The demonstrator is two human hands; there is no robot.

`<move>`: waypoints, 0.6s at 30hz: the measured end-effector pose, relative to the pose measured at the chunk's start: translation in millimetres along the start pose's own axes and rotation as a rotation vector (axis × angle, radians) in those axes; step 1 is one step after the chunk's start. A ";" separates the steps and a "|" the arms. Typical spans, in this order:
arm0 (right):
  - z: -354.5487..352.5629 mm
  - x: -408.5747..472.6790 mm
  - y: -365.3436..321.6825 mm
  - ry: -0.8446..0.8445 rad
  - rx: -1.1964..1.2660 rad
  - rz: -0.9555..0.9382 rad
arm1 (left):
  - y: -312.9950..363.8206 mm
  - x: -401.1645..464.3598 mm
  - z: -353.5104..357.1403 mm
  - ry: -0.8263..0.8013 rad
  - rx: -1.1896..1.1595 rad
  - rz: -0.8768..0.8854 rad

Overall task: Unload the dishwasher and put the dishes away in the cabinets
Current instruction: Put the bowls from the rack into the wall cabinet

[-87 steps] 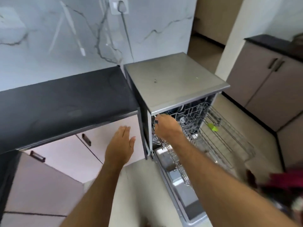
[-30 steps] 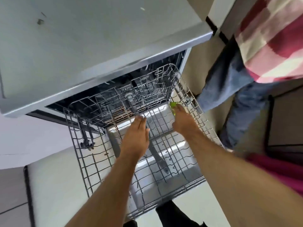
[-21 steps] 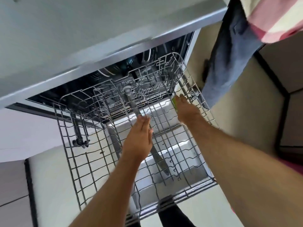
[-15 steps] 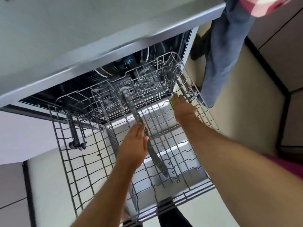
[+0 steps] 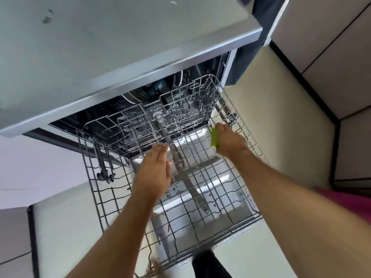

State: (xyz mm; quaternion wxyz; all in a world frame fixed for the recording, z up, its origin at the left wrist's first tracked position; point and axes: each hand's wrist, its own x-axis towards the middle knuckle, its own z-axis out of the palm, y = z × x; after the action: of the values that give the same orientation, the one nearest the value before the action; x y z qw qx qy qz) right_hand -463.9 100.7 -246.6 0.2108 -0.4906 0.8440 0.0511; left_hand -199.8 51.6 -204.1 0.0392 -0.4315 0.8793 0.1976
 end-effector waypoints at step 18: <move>-105.5 -202.4 -191.8 0.191 0.308 -0.011 | -64.1 -155.5 -172.8 0.396 0.067 0.040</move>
State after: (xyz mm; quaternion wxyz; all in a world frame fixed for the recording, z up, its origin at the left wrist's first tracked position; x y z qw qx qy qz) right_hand -246.2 134.5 -45.7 0.2025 -0.4597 0.8553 -0.1267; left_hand -35.5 66.0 -28.2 -0.1244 -0.4427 0.8844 0.0802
